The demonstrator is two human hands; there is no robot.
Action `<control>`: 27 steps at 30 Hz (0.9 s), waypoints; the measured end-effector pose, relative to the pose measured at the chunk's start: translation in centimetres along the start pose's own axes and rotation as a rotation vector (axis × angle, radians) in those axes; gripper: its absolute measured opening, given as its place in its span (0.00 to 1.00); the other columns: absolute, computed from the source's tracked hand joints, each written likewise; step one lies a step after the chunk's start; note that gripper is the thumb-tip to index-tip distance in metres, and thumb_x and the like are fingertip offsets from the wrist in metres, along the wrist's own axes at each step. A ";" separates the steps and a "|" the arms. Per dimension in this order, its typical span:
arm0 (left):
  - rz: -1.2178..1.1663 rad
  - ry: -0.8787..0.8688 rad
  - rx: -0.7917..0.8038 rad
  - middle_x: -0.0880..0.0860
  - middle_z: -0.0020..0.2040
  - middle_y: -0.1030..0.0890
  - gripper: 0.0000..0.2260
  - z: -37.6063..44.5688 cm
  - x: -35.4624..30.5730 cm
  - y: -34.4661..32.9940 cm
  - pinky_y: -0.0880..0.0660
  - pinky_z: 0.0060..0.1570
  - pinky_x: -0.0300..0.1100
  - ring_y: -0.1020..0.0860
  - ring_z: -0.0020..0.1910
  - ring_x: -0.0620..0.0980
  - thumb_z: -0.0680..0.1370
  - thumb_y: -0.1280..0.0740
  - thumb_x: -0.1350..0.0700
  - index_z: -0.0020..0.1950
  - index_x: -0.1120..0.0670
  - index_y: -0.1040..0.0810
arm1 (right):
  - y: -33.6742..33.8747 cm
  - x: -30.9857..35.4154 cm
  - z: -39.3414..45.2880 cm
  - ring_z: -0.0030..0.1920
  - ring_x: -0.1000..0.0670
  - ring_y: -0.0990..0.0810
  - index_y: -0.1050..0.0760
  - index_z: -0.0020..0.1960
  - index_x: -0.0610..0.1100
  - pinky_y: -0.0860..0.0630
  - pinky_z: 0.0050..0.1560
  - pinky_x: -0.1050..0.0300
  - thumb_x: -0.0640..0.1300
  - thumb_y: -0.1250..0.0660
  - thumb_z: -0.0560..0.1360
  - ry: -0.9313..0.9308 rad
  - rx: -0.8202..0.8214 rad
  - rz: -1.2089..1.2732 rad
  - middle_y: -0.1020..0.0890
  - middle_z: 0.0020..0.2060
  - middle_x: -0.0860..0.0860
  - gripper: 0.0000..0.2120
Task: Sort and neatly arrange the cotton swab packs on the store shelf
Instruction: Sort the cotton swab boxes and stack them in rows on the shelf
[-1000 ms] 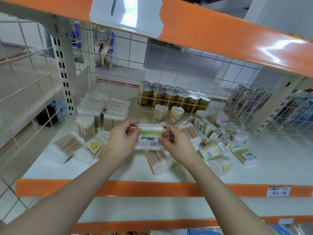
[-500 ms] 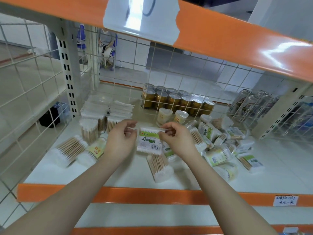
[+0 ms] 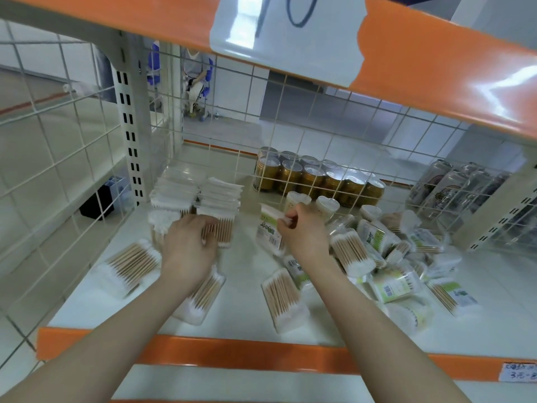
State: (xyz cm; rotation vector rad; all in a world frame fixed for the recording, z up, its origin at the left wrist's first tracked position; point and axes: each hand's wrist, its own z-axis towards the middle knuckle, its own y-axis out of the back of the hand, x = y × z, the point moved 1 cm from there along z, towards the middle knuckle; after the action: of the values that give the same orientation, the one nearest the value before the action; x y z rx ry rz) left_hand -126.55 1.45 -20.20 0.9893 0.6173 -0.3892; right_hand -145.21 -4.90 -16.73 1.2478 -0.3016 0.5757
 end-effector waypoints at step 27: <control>0.303 -0.301 0.140 0.63 0.58 0.21 0.20 2.7 2.0 -2.4 0.34 0.62 0.60 0.25 0.60 0.66 0.67 0.38 0.60 0.58 0.63 0.22 | -2.5 -1.4 2.6 0.60 0.48 0.28 0.30 0.62 0.46 0.27 0.53 0.55 0.33 0.38 0.74 0.325 0.213 -0.350 0.29 0.62 0.51 0.19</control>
State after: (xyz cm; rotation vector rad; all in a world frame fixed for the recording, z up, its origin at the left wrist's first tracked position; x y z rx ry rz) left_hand -125.55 -2.11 -22.00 1.1126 0.1649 -0.3067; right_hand -144.75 -8.21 -18.65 1.3491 0.2536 0.5051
